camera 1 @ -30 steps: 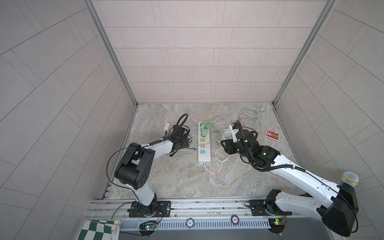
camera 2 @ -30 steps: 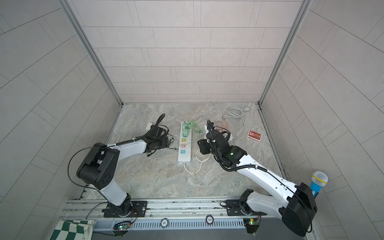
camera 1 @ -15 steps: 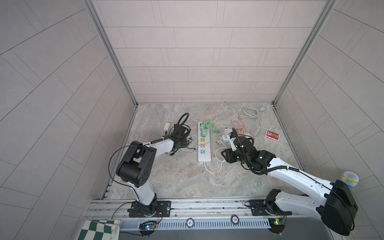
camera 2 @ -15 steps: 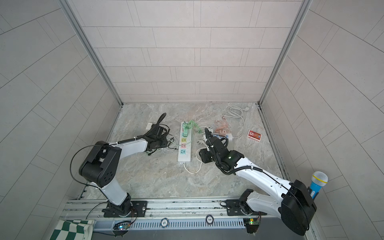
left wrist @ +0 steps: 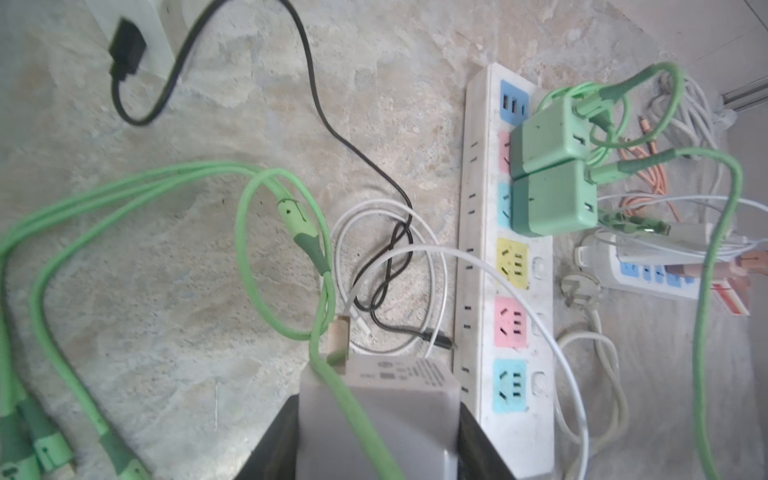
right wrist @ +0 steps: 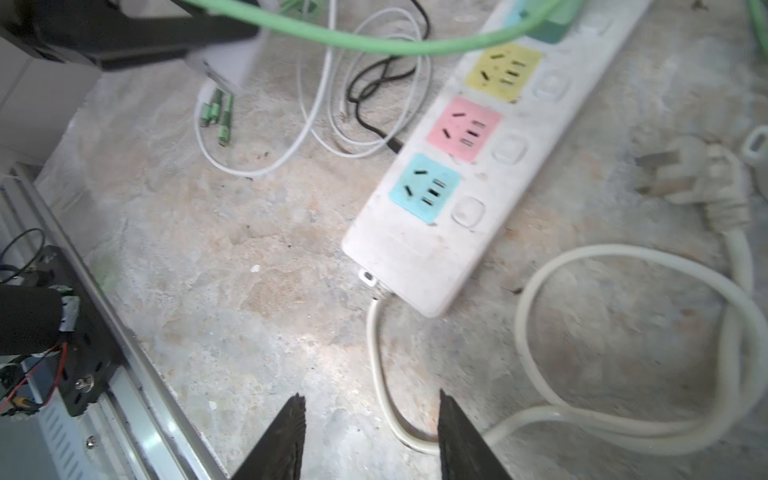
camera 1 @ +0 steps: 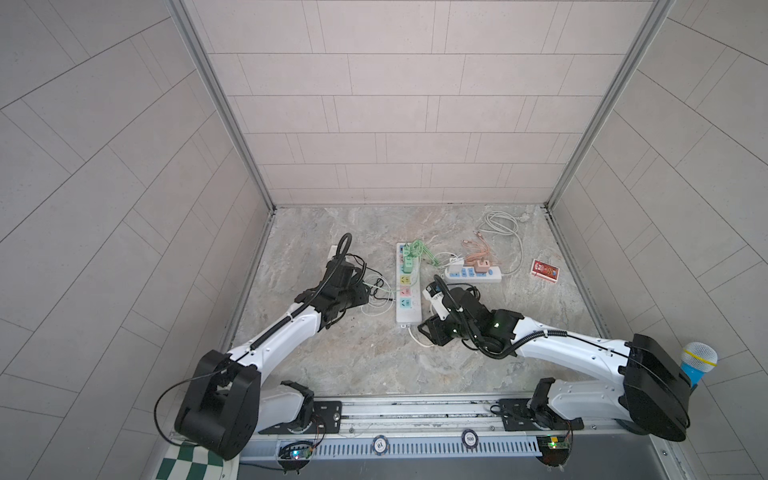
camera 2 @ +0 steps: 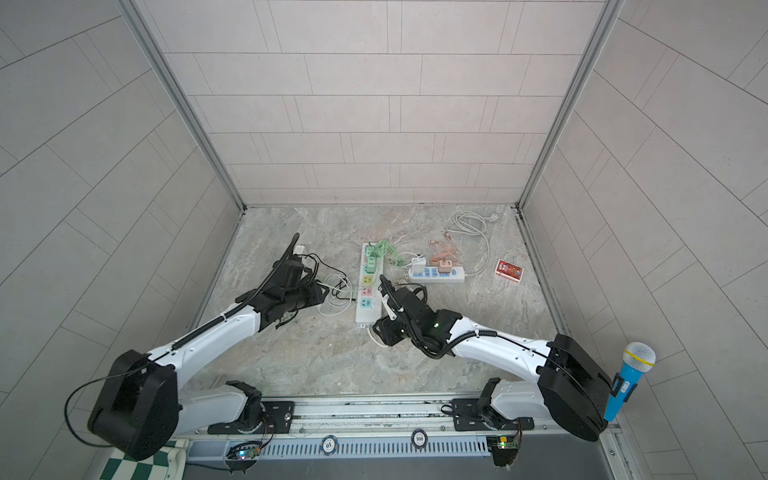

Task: Insert the plug

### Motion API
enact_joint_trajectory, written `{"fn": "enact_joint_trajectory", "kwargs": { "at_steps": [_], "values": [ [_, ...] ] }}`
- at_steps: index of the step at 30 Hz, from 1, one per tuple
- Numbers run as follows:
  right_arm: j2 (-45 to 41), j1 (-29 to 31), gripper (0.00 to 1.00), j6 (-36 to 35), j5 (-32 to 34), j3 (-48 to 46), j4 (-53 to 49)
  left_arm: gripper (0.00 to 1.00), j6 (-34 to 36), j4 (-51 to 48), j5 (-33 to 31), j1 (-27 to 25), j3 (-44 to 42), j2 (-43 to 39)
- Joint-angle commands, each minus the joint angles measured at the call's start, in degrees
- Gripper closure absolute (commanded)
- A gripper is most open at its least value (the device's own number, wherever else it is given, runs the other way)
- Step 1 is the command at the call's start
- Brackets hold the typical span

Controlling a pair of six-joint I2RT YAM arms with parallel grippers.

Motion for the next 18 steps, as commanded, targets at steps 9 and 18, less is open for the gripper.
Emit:
{"fn": "enact_joint_trajectory", "kwargs": {
  "at_steps": [9, 18],
  "values": [
    [0.51, 9.49, 0.54, 0.33, 14.61, -6.5, 27.24, 0.89, -16.33, 9.14, 16.53, -0.38, -5.13, -2.48],
    [10.22, 13.48, 0.54, 0.51, 20.62, -5.52, 38.7, 0.93, -21.66, 9.18, 16.04, -0.39, -7.88, -11.68]
  ]
}}
